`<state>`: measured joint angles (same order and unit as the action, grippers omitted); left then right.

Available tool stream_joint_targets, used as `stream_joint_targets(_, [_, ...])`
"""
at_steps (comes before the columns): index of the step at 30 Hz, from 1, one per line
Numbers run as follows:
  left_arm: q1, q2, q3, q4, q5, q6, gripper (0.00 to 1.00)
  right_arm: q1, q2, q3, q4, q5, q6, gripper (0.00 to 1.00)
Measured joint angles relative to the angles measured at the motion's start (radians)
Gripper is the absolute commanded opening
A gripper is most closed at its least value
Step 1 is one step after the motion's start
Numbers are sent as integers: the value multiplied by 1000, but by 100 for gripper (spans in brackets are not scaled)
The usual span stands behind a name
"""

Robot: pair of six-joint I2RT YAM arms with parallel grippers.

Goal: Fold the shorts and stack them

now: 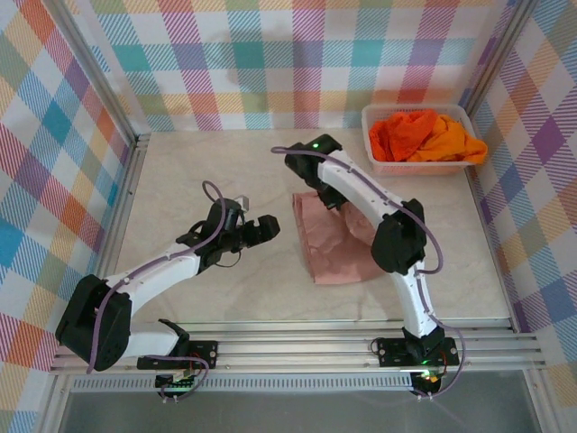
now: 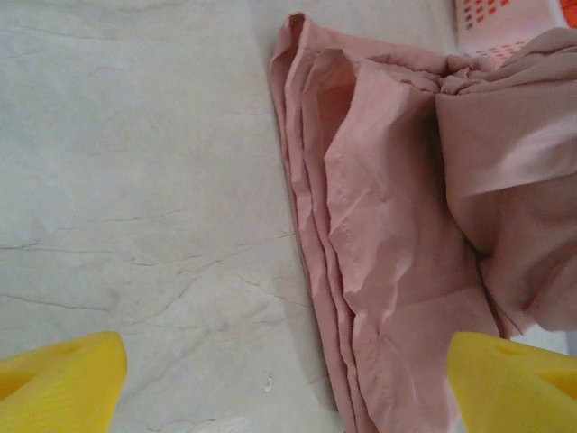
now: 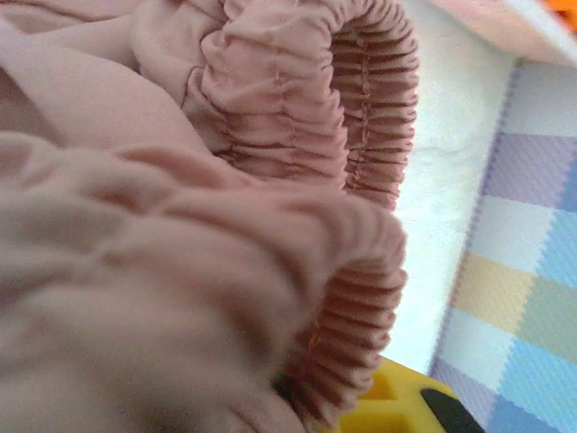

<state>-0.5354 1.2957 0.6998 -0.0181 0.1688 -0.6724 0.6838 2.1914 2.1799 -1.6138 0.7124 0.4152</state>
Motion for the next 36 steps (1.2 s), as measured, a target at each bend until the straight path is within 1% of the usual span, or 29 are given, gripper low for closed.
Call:
stream_joint_targets(3, [0, -11, -26, 2, -29, -21, 94, 26, 42, 13, 0, -105, 11, 32])
stream_joint_targets(5, [0, -31, -43, 2, -48, -34, 95, 34, 57, 8, 6, -205, 3, 44])
stream_joint_targets(9, [0, -95, -55, 2, -84, -49, 97, 37, 33, -42, 102, -462, -26, 61])
stream_joint_targets(11, [0, -135, -55, 3, -98, -53, 98, 27, -16, -106, 189, -623, -32, 65])
stream_joint_targets(12, [0, -156, -55, 3, -104, -55, 99, 15, -64, -169, 261, -736, -32, 69])
stream_joint_targets(13, [0, -175, -55, 3, -109, -56, 99, 5, -111, -225, 322, -818, -24, 74])
stream_joint_targets(15, [0, -202, -55, 9, -110, -61, 100, -30, -244, -366, 470, -988, 7, 88])
stream_joint_targets(16, [0, -206, -53, 13, -107, -64, 100, -53, -320, -441, 546, -1055, 28, 90])
stream_joint_targets(18, [0, -202, -47, 21, -90, -72, 100, -104, -452, -554, 661, -1137, 72, 90])
stream_joint_targets(21, [0, -159, -13, 40, -26, -98, 100, -179, -597, -682, 797, -1181, 122, 92])
stream_joint_targets(24, [0, -71, 58, 90, 61, -146, 100, -227, -678, -831, 930, -1202, 179, 93])
stream_joint_targets(25, [0, -38, 88, 113, 90, -168, 100, -232, -695, -896, 982, -1208, 206, 97])
stream_joint_targets(26, [0, -7, 117, 132, 115, -188, 100, -234, -706, -953, 1023, -1210, 233, 99])
stream_joint_targets(28, [-1, 61, 178, 186, 164, -236, 100, -234, -723, -1076, 1103, -1210, 292, 100])
stream_joint_targets(31, [-13, 170, 259, 282, 218, -317, 100, -238, -740, -1209, 1196, -1196, 378, 99])
stream_joint_targets(36, [-58, 353, 358, 385, 266, -412, 100, -240, -787, -1352, 1362, -1191, 501, 100])
